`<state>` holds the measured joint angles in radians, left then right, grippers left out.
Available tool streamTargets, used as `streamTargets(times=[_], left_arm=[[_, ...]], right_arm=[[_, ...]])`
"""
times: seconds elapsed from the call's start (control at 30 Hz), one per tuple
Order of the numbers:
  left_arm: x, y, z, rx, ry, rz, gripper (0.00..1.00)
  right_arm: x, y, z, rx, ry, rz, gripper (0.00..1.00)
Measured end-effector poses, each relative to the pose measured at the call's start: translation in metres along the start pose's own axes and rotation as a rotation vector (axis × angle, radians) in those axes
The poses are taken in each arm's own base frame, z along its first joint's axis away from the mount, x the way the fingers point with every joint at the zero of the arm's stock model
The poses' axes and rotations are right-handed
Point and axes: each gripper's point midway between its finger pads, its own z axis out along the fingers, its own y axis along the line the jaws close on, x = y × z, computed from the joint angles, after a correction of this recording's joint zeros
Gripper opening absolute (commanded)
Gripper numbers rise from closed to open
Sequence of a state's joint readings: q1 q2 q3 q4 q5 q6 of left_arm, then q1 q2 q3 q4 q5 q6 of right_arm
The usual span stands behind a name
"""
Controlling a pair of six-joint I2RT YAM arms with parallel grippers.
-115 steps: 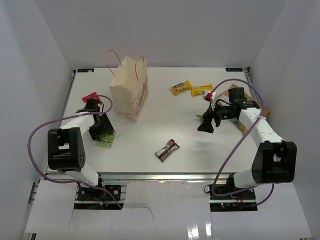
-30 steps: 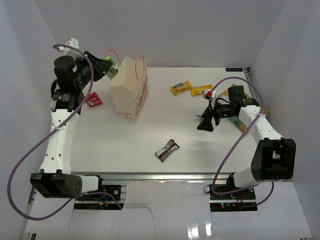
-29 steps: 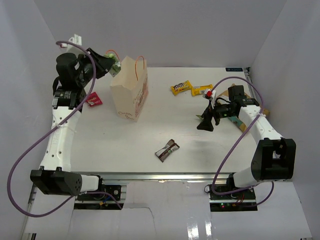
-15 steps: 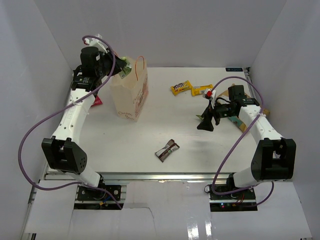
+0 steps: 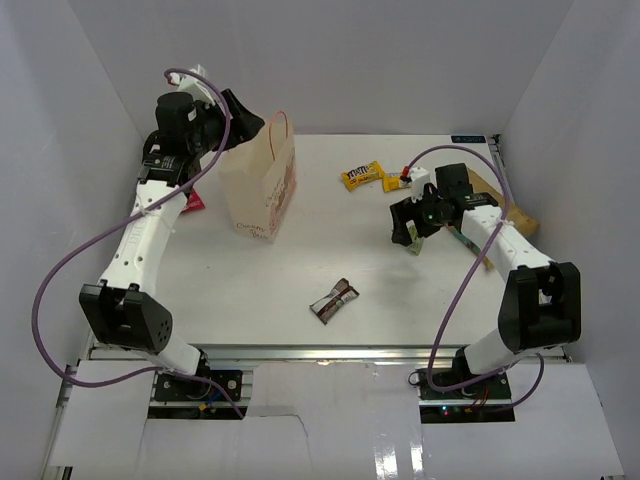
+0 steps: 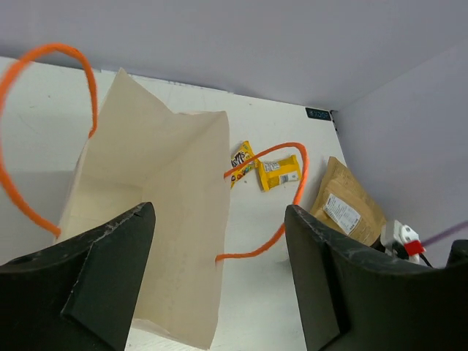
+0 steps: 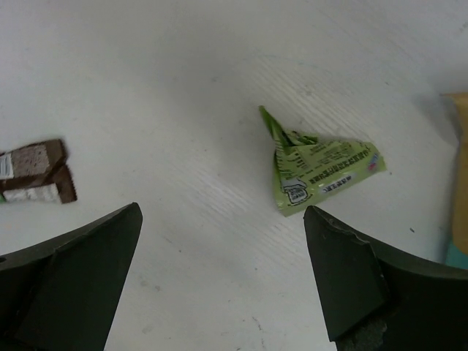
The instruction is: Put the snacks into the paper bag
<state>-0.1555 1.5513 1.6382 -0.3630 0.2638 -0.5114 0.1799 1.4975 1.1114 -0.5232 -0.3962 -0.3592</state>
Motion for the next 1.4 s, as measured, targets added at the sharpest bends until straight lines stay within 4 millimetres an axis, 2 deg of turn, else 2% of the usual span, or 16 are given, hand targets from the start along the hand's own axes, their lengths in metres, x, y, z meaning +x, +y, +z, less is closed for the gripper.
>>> streamTargets(times=[0.1,0.13,0.27,0.37,0.47,0.6,0.7,0.77,0.97,1.1,1.13,1.27,1.4], left_arm=[[-0.007,-0.007,-0.019,0.009,-0.033,0.034,0.85],[-0.007,-0.008,-0.031,0.002,-0.049,0.045,0.88],[0.003,-0.007,-0.088,-0.036,-0.110,0.071,0.90],[0.021,0.005,-0.122,-0.087,-0.136,0.074,0.90],[0.050,0.026,-0.137,-0.152,-0.113,0.055,0.90],[0.103,0.063,-0.139,-0.257,-0.028,-0.015,0.90],[0.139,0.084,-0.140,-0.313,0.035,-0.079,0.90],[0.153,0.091,-0.141,-0.333,0.057,-0.110,0.90],[0.168,0.094,-0.138,-0.328,0.071,-0.177,0.90],[0.180,0.094,-0.134,-0.311,0.090,-0.213,0.90],[0.184,0.095,-0.133,-0.306,0.097,-0.223,0.90],[0.205,0.099,-0.132,-0.297,0.141,-0.258,0.90],[0.223,0.100,-0.135,-0.277,0.179,-0.275,0.90]], right_arm=[[-0.001,-0.021,0.009,0.123,0.017,0.102,0.97],[-0.002,-0.028,0.012,0.151,0.020,0.118,0.97],[0.000,-0.049,0.028,0.209,0.059,0.122,0.93],[0.003,-0.061,0.046,0.192,0.101,0.057,0.93],[0.013,-0.058,0.055,0.137,0.137,-0.017,0.94],[0.013,-0.058,0.059,0.103,0.134,-0.100,0.99],[0.019,-0.060,0.065,0.090,0.154,-0.127,0.92],[0.026,-0.061,0.071,0.081,0.176,-0.135,0.84],[0.049,-0.060,0.079,0.061,0.230,-0.143,0.56],[0.051,-0.062,0.079,0.064,0.230,-0.159,0.38],[0.050,-0.063,0.078,0.065,0.226,-0.166,0.32],[0.041,-0.056,0.069,0.034,0.190,-0.197,0.24],[0.015,-0.031,0.048,-0.057,0.098,-0.266,0.20]])
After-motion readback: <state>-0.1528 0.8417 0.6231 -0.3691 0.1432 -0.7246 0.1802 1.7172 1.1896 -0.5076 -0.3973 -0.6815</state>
